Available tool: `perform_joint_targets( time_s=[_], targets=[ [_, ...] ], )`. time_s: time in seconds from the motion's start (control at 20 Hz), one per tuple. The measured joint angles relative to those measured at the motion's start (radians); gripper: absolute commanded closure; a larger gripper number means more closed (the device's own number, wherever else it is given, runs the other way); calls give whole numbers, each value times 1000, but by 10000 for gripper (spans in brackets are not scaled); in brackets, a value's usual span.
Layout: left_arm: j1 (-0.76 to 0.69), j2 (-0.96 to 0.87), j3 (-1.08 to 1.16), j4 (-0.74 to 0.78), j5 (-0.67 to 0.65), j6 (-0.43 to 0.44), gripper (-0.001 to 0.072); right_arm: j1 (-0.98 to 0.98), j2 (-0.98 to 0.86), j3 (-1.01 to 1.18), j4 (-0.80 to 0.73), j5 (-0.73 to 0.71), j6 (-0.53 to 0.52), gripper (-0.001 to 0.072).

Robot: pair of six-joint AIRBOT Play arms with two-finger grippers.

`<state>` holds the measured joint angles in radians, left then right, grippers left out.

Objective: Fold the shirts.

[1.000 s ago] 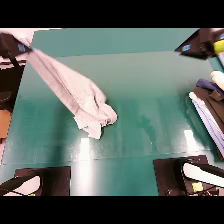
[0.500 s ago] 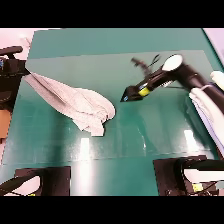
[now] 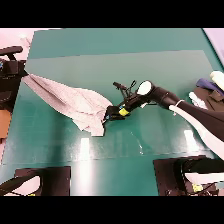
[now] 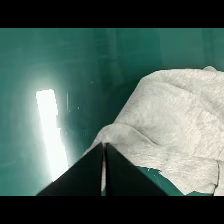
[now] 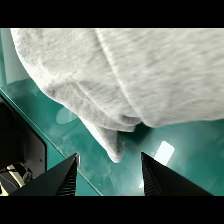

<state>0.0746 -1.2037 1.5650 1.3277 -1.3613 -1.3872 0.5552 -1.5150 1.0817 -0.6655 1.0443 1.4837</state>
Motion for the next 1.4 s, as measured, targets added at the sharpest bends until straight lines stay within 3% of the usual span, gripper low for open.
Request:
perform_joint_targets(
  time_s=[0.25,0.3,0.35,0.4,0.65,0.85,1.1,1.4],
  targets=[
    [0,0,0,-1,-3,0,687,67,-52,-14,8,-78,33,265],
    [0,0,0,-3,-5,0,686,74,-61,-15,11,-89,36,311],
    [0,0,0,-5,-6,0,686,81,-68,-14,13,-103,38,562],
    [0,0,0,-7,-8,0,687,88,-73,-10,18,-115,41,698],
    [0,3,6,-26,-34,0,687,95,-63,72,3,-86,45,700],
    [0,37,71,22,-56,3,688,5,95,189,-143,-9,87,700],
    [0,147,206,101,-86,6,688,-308,397,372,-315,147,129,699],
    [0,322,266,95,-105,18,688,-688,638,558,-314,315,106,699]
  ],
)
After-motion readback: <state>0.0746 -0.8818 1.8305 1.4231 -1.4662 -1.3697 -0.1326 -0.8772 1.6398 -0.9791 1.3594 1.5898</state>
